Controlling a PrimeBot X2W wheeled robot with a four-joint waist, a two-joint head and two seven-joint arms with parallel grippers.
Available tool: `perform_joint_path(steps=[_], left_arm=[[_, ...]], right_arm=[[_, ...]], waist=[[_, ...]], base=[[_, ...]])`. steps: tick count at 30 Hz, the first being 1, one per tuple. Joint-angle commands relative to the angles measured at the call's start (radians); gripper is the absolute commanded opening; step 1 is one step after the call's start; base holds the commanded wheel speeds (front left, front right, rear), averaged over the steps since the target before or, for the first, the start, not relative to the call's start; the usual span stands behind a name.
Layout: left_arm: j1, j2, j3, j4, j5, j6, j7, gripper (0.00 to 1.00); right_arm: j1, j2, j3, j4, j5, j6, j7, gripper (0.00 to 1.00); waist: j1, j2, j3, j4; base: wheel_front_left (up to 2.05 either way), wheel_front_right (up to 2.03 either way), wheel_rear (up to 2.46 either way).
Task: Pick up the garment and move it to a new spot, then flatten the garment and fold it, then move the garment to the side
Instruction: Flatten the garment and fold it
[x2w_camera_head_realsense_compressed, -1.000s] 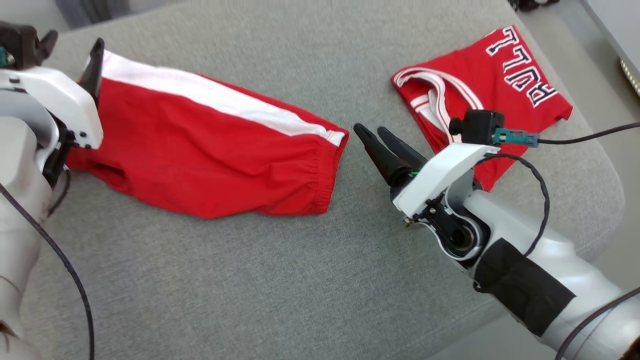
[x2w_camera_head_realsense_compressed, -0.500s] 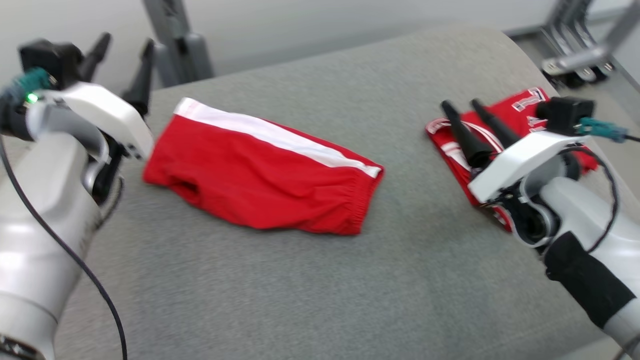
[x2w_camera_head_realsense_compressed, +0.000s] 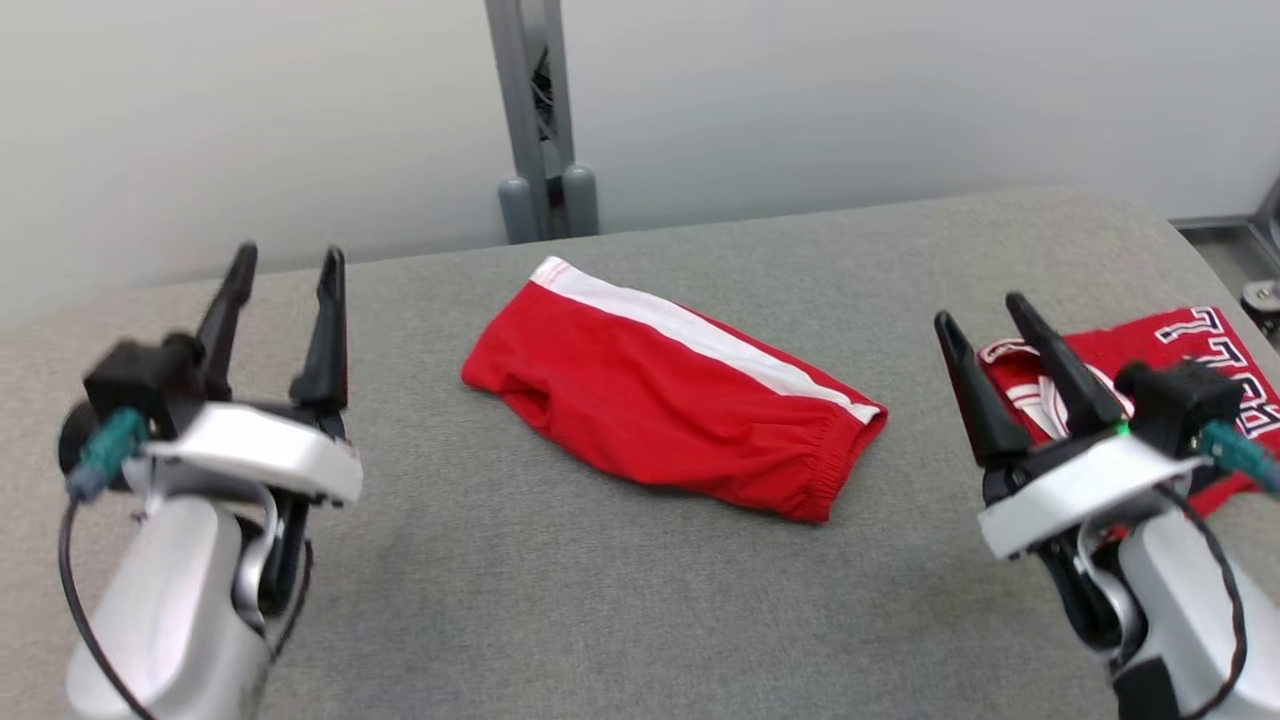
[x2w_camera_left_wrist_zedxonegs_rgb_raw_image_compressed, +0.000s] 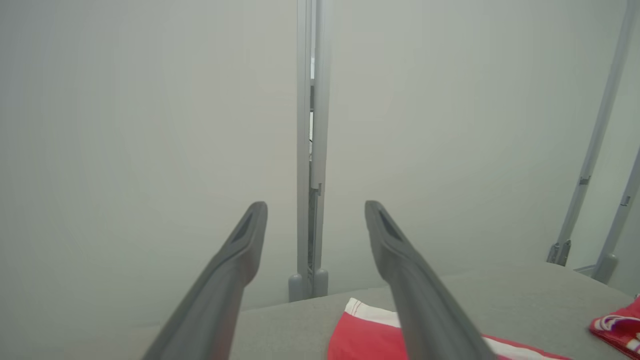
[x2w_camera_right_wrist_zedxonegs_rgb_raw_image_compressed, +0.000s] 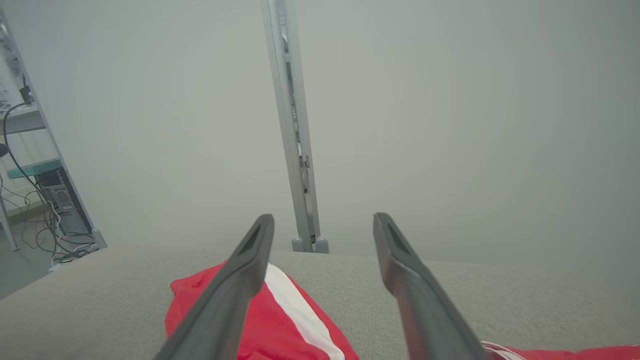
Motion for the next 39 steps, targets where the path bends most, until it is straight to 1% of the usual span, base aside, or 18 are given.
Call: perform_joint_path(steps=[1, 5, 7, 8, 11, 14, 18, 23, 26, 29, 31, 32, 35, 39], left_arm=[[0.038, -0.016, 0.022, -0.027, 0.023, 0.0, -0.003, 1.0], [0.183, -0.089, 0.13, -0.143, 0.119, -0.021, -0.003, 1.0], [0.25, -0.137, 0.185, -0.187, 0.155, -0.038, -0.002, 1.0], [0.302, -0.167, 0.238, -0.226, 0.199, -0.051, -0.002, 1.0], [0.37, -0.212, 0.31, -0.267, 0.224, -0.076, -0.002, 1.0], [0.416, -0.225, 0.337, -0.264, 0.238, -0.097, -0.002, 1.0], [0.424, -0.229, 0.321, -0.25, 0.236, -0.114, -0.002, 1.0], [0.408, -0.229, 0.3, -0.24, 0.229, -0.12, -0.002, 1.0], [0.405, -0.228, 0.289, -0.237, 0.222, -0.121, -0.002, 1.0], [0.408, -0.229, 0.272, -0.229, 0.224, -0.121, -0.002, 1.0], [0.409, -0.229, 0.26, -0.221, 0.22, -0.122, -0.002, 1.0], [0.409, -0.229, 0.26, -0.221, 0.22, -0.122, -0.002, 1.0], [0.41, -0.229, 0.248, -0.216, 0.214, -0.123, -0.002, 1.0], [0.412, -0.229, 0.225, -0.202, 0.21, -0.123, -0.002, 1.0]], right_arm=[[0.036, 0.008, -0.02, -0.016, -0.015, 0.0, -0.004, 1.0], [0.139, 0.05, -0.089, -0.059, -0.067, 0.0, -0.004, 1.0], [0.177, 0.066, -0.108, -0.076, -0.093, 0.0, -0.004, 1.0], [0.212, 0.082, -0.117, -0.088, -0.116, 0.0, -0.004, 1.0], [0.244, 0.098, -0.12, -0.092, -0.134, 0.0, -0.004, 1.0], [0.266, 0.116, -0.127, -0.097, -0.139, 0.0, -0.004, 1.0], [0.272, 0.122, -0.132, -0.099, -0.142, 0.0, -0.004, 1.0], [0.267, 0.13, -0.129, -0.078, -0.131, 0.0, -0.004, 1.0], [0.268, 0.147, -0.135, -0.055, -0.072, 0.0, -0.004, 1.0], [0.254, 0.154, -0.122, 0.0, 0.015, 0.0, -0.004, 1.0], [0.237, 0.153, -0.105, 0.033, 0.087, 0.0, 0.017, 1.0], [0.237, 0.153, -0.105, 0.033, 0.087, 0.0, 0.017, 1.0], [0.216, 0.148, -0.095, 0.069, 0.2, 0.0, 0.062, 1.0], [0.179, 0.138, -0.117, 0.119, 0.336, 0.0, 0.124, 1.0]], waist=[[0.0, 0.0, -0.022, 0.026], [0.0, 0.0, -0.03, 0.044], [0.0, 0.0, -0.033, 0.051], [0.0, 0.0, -0.035, 0.053], [0.0, 0.0, -0.038, 0.053], [0.0, 0.0, -0.039, 0.055], [0.0, 0.0, -0.037, 0.057], [0.0, 0.0, -0.035, 0.06], [0.0, 0.0, -0.032, 0.062], [0.0, 0.0, -0.027, 0.071], [0.0, 0.0, -0.023, 0.08], [0.0, 0.0, -0.023, 0.08], [0.0, 0.0, -0.014, 0.094], [0.0, 0.0, 0.001, 0.116]], base=[[0.0, 0.0, 0.0], [0.0, 0.0, 0.0], [0.0, 0.0, 0.0], [0.0, 0.0, 0.0], [0.0, 0.0, 0.0], [0.0, 0.0, 0.0], [0.0, 0.0, 0.0], [0.0, 0.0, 0.0], [0.0, 0.0, 0.0], [0.0, 0.0, 0.0], [0.0, 0.0, 0.0], [0.0, 0.0, 0.0], [0.0, 0.0, 0.0], [0.0, 0.0, 0.0]])
